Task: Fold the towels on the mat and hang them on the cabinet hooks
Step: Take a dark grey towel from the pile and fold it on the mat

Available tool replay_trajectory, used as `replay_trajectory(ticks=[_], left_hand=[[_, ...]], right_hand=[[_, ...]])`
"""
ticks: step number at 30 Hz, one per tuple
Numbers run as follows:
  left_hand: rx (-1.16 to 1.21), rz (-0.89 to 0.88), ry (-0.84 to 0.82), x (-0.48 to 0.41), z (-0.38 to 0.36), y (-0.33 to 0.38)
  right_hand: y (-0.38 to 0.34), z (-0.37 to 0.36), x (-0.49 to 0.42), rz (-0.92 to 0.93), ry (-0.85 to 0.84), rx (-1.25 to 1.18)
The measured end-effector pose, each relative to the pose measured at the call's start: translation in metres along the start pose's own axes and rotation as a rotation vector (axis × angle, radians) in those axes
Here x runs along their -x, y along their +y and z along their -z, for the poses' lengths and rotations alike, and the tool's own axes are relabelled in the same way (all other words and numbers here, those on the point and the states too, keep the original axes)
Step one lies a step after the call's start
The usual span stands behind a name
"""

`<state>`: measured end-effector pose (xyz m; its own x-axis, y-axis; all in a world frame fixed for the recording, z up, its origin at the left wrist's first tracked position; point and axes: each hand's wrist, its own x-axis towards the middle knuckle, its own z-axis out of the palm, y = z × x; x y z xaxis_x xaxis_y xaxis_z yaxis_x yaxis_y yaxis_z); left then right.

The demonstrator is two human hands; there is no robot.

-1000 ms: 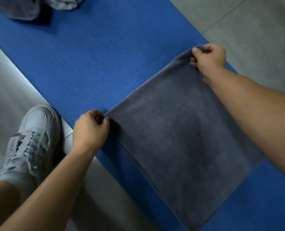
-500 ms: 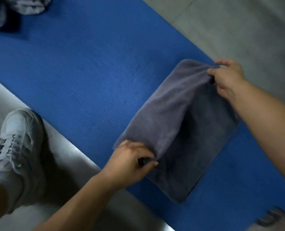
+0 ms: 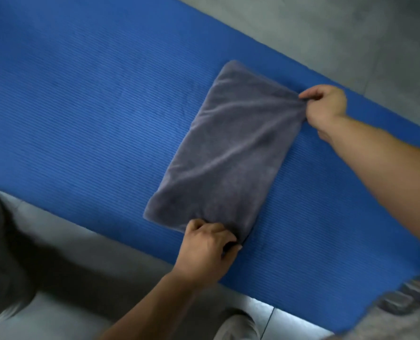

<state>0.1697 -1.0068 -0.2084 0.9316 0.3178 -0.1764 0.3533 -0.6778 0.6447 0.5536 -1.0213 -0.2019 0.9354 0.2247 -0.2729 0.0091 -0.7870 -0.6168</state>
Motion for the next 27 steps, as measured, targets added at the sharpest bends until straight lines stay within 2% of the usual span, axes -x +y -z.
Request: replay_trajectory(ticks=[3, 5, 8, 10, 11, 12, 14, 17, 22, 25, 27], left_hand=[[-0.08, 0.053, -0.089, 0.0, -0.008, 0.001], [-0.054, 0.086, -0.092, -0.003, -0.002, 0.005], [0.029, 0.149, 0.106, -0.014, 0.025, -0.002], [-0.032, 0.294, 0.295, -0.022, 0.046, -0.023], [-0.073, 0.404, 0.337, -0.025, 0.056, -0.035], [-0.101, 0.517, 0.322, -0.027, 0.065, -0.046], [-0.11, 0.686, 0.193, -0.027, 0.08, -0.063], [0.036, 0.814, 0.009, -0.024, 0.093, -0.077], [0.076, 0.832, -0.109, -0.023, 0.098, -0.085], [0.129, 0.831, -0.154, -0.019, 0.098, -0.093], [0.192, 0.808, -0.102, -0.014, 0.101, -0.096]], right_hand=[[0.004, 0.0, 0.008, 0.047, -0.072, 0.105], [0.003, 0.003, 0.011, 0.078, -0.107, 0.205], [-0.002, 0.003, 0.017, 0.293, -0.06, 0.401], [-0.014, -0.003, 0.023, 0.488, -0.064, 0.412], [-0.022, -0.009, 0.026, 0.577, -0.106, 0.399], [-0.033, -0.017, 0.029, 0.65, -0.163, 0.388], [-0.056, -0.035, 0.036, 0.741, -0.281, 0.394], [-0.089, -0.064, 0.04, 0.832, -0.423, 0.451], [-0.127, -0.09, 0.022, 0.899, -0.629, 0.823], [-0.145, -0.087, 0.013, 0.871, -0.63, 0.996], [-0.157, -0.085, 0.006, 0.888, -0.62, 1.058]])
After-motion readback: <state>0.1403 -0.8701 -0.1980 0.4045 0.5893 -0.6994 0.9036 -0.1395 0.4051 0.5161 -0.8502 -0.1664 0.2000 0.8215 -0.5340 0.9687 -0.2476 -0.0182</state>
